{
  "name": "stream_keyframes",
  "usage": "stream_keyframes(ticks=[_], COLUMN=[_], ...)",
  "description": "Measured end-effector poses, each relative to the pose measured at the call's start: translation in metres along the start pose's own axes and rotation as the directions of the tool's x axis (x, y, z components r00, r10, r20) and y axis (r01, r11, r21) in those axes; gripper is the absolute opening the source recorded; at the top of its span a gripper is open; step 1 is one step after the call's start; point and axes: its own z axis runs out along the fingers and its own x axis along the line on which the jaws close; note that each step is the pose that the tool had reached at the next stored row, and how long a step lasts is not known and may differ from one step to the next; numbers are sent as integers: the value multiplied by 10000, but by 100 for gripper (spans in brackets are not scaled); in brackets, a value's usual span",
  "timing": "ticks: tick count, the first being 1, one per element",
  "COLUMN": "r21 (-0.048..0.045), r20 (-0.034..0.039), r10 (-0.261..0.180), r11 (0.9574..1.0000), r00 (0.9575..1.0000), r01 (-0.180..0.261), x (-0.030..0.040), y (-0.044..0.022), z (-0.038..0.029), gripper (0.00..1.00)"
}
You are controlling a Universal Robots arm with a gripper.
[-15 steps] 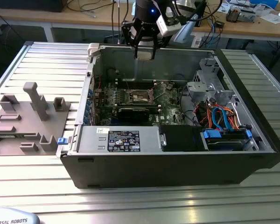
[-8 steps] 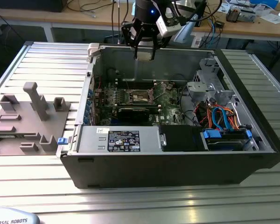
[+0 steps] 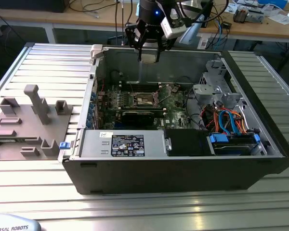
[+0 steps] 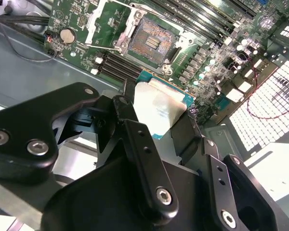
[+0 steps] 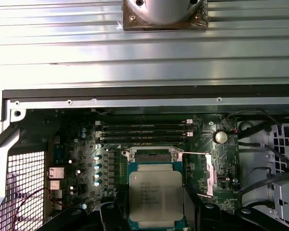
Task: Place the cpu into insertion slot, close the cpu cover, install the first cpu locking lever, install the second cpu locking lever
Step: 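Place the cpu into insertion slot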
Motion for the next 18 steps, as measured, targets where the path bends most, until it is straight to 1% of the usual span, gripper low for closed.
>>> stream_keyframes(ticks=[18], r21=[0], r20=[-1], r10=[0], r11=[10000], r00=[10000], r01=[0], x=[19], y=[-3], z=[27], gripper=[54])
